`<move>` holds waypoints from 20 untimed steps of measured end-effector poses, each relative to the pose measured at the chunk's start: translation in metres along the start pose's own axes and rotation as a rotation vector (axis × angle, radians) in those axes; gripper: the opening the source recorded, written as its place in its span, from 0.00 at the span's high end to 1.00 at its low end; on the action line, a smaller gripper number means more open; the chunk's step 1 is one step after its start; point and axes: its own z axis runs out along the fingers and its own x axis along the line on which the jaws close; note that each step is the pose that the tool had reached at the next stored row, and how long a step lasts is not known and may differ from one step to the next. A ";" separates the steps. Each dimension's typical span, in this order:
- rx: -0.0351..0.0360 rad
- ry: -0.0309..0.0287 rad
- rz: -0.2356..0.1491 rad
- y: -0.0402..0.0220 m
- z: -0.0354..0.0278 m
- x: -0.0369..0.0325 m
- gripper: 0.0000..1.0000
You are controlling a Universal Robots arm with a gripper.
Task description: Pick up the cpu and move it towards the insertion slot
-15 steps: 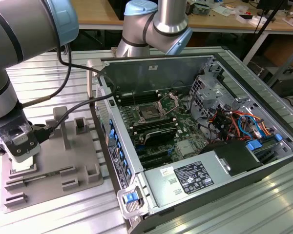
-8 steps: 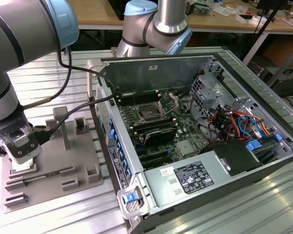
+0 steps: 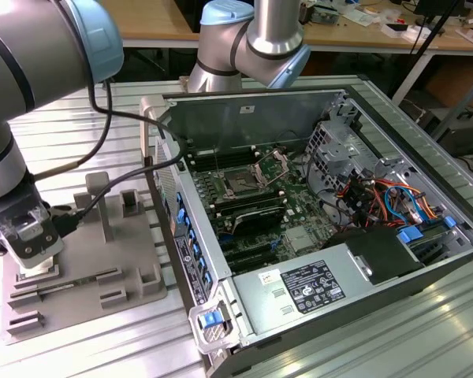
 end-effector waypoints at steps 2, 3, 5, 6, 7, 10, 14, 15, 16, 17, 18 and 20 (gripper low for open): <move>0.0001 0.0001 0.000 0.0000 0.0012 0.0002 0.89; 0.0001 0.0000 0.000 0.0000 0.0019 0.0002 0.89; 0.0000 0.0000 0.000 -0.0001 0.0035 0.0002 0.89; 0.0001 0.0001 0.000 -0.0001 0.0040 0.0002 0.89; 0.0001 0.0002 0.000 -0.0001 0.0045 0.0003 0.89; 0.0001 0.0001 0.000 -0.0001 0.0056 0.0006 0.89; 0.0000 0.0001 0.000 -0.0001 0.0058 0.0006 0.89; 0.0001 0.0000 0.000 -0.0001 0.0059 0.0006 0.89; 0.0001 0.0001 0.000 -0.0001 0.0059 0.0006 0.89; 0.0001 0.0001 0.000 -0.0001 0.0059 0.0006 0.89; 0.0000 0.0000 0.000 -0.0001 0.0059 0.0006 0.89; 0.0001 0.0001 0.000 -0.0001 0.0059 0.0006 0.89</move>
